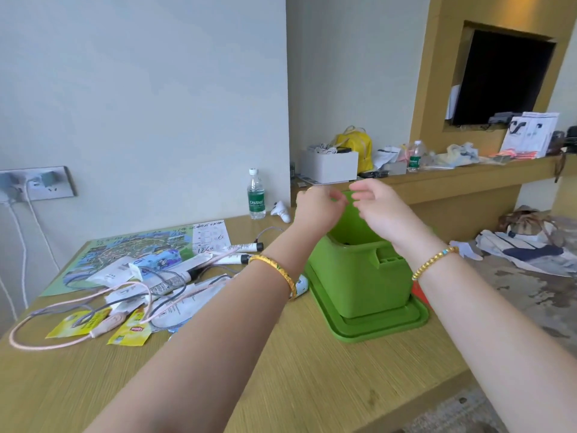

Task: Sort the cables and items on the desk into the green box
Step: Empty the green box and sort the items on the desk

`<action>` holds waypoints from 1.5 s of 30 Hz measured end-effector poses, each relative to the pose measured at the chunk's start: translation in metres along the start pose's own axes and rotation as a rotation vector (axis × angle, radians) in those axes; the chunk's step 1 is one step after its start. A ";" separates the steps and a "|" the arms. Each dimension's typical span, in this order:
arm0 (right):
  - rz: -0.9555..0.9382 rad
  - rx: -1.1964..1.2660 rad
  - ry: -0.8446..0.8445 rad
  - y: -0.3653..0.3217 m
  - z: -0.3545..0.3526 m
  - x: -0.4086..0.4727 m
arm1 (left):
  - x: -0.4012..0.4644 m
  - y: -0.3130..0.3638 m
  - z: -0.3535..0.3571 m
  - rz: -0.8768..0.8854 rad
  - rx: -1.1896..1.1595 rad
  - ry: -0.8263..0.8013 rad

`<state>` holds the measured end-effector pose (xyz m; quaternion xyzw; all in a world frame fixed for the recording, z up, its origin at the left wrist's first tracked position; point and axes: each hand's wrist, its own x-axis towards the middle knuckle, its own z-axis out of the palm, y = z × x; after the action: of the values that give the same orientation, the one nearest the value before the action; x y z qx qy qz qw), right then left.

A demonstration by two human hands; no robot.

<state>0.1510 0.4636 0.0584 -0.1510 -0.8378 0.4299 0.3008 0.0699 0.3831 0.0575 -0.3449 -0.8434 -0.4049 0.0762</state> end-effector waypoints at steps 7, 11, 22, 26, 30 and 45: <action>-0.178 0.143 -0.084 -0.020 0.106 -0.039 | -0.053 -0.097 -0.070 -0.016 -0.112 0.325; -0.140 0.128 -0.279 -0.011 0.189 -0.070 | -0.101 -0.179 -0.102 -0.265 -0.063 0.361; -0.175 -0.313 -0.120 0.044 0.243 -0.084 | -0.175 -0.243 -0.103 -0.433 0.117 0.033; -0.178 -0.203 -0.235 0.045 0.243 -0.079 | -0.170 -0.240 -0.101 -0.270 0.212 -0.051; -0.218 -0.180 -0.267 0.046 0.243 -0.071 | -0.153 -0.245 -0.108 -0.240 0.199 -0.050; -0.401 -0.451 -0.279 0.052 0.250 -0.063 | -0.153 -0.268 -0.112 -0.253 0.280 0.219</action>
<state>0.0411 0.3047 -0.1197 0.0144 -0.9579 0.1825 0.2210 -0.0048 0.1047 -0.0998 -0.1764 -0.9146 -0.3254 0.1630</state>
